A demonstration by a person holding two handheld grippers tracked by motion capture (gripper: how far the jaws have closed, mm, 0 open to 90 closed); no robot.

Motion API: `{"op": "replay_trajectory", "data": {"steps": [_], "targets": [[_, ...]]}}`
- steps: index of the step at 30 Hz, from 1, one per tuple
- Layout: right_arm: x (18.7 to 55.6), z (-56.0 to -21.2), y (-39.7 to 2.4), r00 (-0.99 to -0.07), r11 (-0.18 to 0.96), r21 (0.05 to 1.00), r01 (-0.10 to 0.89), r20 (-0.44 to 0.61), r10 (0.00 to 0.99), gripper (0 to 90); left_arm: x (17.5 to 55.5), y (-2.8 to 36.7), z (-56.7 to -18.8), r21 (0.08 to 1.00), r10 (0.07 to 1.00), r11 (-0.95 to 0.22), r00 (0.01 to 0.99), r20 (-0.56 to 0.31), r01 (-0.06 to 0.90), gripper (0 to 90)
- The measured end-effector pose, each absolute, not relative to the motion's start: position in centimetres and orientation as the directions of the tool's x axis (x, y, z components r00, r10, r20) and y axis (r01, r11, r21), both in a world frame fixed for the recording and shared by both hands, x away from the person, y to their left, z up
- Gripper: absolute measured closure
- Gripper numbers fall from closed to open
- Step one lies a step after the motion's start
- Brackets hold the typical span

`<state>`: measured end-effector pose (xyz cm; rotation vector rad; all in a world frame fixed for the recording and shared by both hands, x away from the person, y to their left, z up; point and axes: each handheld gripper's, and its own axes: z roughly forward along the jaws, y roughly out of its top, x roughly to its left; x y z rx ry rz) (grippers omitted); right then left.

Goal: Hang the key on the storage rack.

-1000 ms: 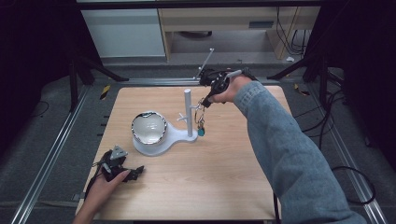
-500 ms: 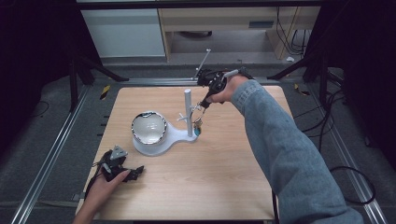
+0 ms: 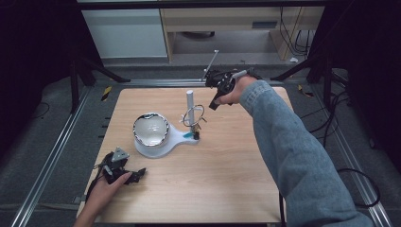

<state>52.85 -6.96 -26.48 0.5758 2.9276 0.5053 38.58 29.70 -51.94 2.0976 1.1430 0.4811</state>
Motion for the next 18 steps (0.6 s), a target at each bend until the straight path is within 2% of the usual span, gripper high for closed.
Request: {"op": "replay_trajectory", "data": {"steps": [10, 14, 15, 16, 18], "targets": [[52.87, -26.50, -7.41, -0.917, 0.870, 0.343, 0.354, -0.056, 0.395, 72.9, 38.57, 29.70, -51.94, 0.721, 0.839, -0.374, 0.544, -0.005, 0.584, 0.0], [52.83, -26.66, -7.66, -0.911, 0.869, 0.334, 0.365, -0.065, 0.408, 61.6, 38.57, 29.70, -51.94, 0.721, 0.839, -0.374, 0.544, -0.005, 0.584, 0.0], [52.83, -26.66, -7.66, -0.911, 0.869, 0.334, 0.365, -0.065, 0.408, 61.6, 38.58, 29.70, -51.94, 0.721, 0.839, -0.374, 0.544, -0.005, 0.583, 0.0], [52.87, -26.75, -7.79, -0.909, 0.869, 0.332, 0.368, -0.069, 0.411, 57.1, 38.58, 29.70, -51.94, 0.721, 0.839, -0.374, 0.544, -0.004, 0.583, 0.0], [52.90, -26.78, -7.87, -0.908, 0.870, 0.329, 0.368, -0.073, 0.412, 55.7, 38.58, 29.70, -51.94, 0.721, 0.839, -0.374, 0.544, -0.005, 0.583, 0.0]]}}
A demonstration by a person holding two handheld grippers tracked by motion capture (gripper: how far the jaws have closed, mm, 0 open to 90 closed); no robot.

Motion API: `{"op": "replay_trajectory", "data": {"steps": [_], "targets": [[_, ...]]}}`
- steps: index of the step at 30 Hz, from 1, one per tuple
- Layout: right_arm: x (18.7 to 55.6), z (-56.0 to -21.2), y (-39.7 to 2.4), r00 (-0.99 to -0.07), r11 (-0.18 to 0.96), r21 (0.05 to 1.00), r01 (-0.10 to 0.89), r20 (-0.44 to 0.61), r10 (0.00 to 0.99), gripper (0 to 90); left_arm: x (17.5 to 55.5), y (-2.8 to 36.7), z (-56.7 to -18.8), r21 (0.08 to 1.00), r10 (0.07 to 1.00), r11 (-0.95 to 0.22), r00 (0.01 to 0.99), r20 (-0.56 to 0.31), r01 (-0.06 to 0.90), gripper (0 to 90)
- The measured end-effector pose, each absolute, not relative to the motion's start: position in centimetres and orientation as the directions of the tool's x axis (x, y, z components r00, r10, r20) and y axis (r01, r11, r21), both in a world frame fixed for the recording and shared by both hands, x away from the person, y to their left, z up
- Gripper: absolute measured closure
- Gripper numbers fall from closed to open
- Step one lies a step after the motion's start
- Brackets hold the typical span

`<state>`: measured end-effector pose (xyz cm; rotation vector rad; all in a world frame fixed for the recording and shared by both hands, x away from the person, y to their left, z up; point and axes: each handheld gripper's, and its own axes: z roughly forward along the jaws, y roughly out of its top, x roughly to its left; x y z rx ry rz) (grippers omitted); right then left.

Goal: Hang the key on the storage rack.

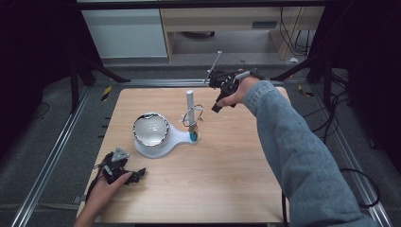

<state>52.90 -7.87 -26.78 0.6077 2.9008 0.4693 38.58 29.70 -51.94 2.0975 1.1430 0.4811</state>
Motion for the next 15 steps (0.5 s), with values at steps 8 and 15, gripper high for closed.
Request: {"op": "replay_trajectory", "data": {"steps": [8, 15], "targets": [[53.0, -27.3, -8.6, -0.896, 0.868, 0.320, 0.381, -0.103, 0.431, 35.8, 38.6, 29.7, -51.9, 0.721, 0.839, -0.374, 0.543, -0.005, 0.583, 0.0], [53.0, -27.7, -9.4, -0.889, 0.861, 0.332, 0.384, -0.118, 0.442, 28.4, 38.6, 29.7, -51.9, 0.721, 0.839, -0.374, 0.544, -0.004, 0.583, 0.0]]}}
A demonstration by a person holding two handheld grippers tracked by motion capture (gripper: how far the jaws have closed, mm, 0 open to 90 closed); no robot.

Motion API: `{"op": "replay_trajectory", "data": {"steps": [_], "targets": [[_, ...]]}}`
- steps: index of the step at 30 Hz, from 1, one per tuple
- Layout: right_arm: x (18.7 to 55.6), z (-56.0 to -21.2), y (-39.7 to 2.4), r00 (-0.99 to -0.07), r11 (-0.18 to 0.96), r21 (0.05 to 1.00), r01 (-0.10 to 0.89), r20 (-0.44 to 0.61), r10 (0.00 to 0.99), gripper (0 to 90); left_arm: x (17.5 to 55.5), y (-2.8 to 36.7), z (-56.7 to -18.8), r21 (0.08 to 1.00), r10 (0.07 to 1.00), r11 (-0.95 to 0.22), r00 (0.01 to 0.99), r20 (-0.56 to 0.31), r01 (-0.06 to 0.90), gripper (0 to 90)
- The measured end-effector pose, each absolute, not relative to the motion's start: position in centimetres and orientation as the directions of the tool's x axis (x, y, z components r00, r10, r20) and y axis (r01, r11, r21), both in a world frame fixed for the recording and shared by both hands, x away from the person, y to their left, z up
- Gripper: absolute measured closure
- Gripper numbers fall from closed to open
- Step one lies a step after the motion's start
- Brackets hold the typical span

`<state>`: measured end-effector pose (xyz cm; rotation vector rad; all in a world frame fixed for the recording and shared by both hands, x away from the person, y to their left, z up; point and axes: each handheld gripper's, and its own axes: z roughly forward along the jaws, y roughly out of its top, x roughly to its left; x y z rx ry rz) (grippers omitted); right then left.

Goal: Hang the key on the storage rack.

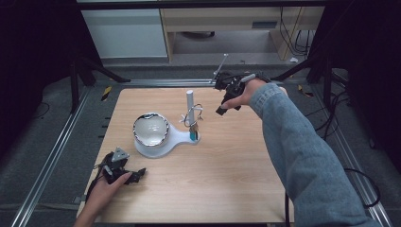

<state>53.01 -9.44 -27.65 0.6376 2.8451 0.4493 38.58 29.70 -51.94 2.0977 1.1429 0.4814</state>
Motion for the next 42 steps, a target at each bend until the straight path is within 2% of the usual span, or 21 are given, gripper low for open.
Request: {"op": "replay_trajectory", "data": {"steps": [7, 25, 33, 37, 42], "targets": [[53.2, -28.4, -10.3, -0.885, 0.861, 0.343, 0.375, -0.145, 0.443, 20.2, 38.6, 29.7, -51.9, 0.721, 0.839, -0.374, 0.544, -0.004, 0.583, 0.0], [53.1, -31.4, -12.8, -0.864, 0.836, 0.370, 0.405, -0.145, 0.483, 9.8, 38.6, 29.7, -51.9, 0.721, 0.839, -0.374, 0.544, -0.004, 0.583, 0.0], [52.9, -32.9, -14.4, -0.851, 0.814, 0.394, 0.427, -0.131, 0.509, 8.9, 38.6, 29.7, -51.9, 0.722, 0.839, -0.374, 0.544, -0.004, 0.582, 0.0], [52.8, -34.1, -15.6, -0.817, 0.788, 0.415, 0.456, -0.155, 0.555, 15.4, 38.6, 29.7, -52.0, 0.722, 0.839, -0.374, 0.544, -0.004, 0.582, 0.0], [52.8, -35.1, -16.7, -0.788, 0.756, 0.464, 0.461, -0.178, 0.590, 15.5, 38.6, 29.7, -52.0, 0.722, 0.839, -0.374, 0.544, -0.004, 0.582, 0.0]]}}
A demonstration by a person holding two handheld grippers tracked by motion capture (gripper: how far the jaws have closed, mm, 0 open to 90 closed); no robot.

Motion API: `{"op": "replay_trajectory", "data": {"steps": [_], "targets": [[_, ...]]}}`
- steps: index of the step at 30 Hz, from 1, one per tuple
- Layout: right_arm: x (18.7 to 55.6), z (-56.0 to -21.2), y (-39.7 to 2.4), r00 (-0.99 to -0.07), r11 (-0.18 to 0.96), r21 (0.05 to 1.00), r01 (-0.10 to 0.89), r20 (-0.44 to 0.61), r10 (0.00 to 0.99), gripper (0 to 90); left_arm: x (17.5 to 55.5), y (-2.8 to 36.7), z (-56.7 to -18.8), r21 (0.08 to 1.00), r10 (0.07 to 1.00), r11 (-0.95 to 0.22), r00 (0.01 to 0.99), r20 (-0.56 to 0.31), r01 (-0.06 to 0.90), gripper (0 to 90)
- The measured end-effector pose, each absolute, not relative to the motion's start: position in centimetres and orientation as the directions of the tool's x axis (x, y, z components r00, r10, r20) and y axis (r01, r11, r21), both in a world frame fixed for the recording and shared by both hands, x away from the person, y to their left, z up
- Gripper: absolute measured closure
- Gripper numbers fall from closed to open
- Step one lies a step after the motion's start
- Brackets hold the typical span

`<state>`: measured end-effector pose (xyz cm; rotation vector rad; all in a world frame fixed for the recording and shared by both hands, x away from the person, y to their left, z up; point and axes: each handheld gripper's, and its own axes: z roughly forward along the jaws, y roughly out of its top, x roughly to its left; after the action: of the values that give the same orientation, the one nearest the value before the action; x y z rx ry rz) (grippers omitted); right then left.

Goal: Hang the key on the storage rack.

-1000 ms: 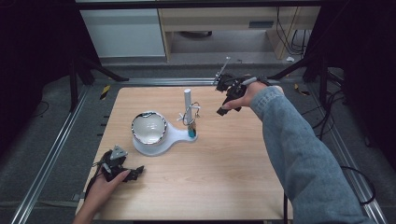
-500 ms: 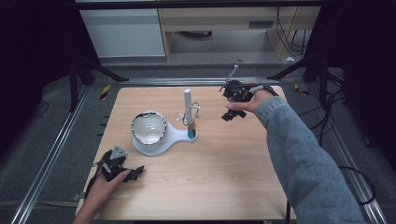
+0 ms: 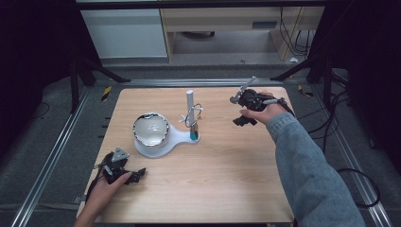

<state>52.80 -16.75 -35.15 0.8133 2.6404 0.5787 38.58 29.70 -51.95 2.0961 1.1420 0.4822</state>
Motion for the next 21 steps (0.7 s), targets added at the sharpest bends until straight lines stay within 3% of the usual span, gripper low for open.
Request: {"op": "replay_trajectory", "data": {"steps": [21], "targets": [[51.4, -40.8, -20.6, -0.712, 0.671, 0.509, 0.539, -0.149, 0.686, 13.9, 38.6, 29.7, -51.9, 0.720, 0.839, -0.376, 0.545, -0.003, 0.583, 0.0]]}}
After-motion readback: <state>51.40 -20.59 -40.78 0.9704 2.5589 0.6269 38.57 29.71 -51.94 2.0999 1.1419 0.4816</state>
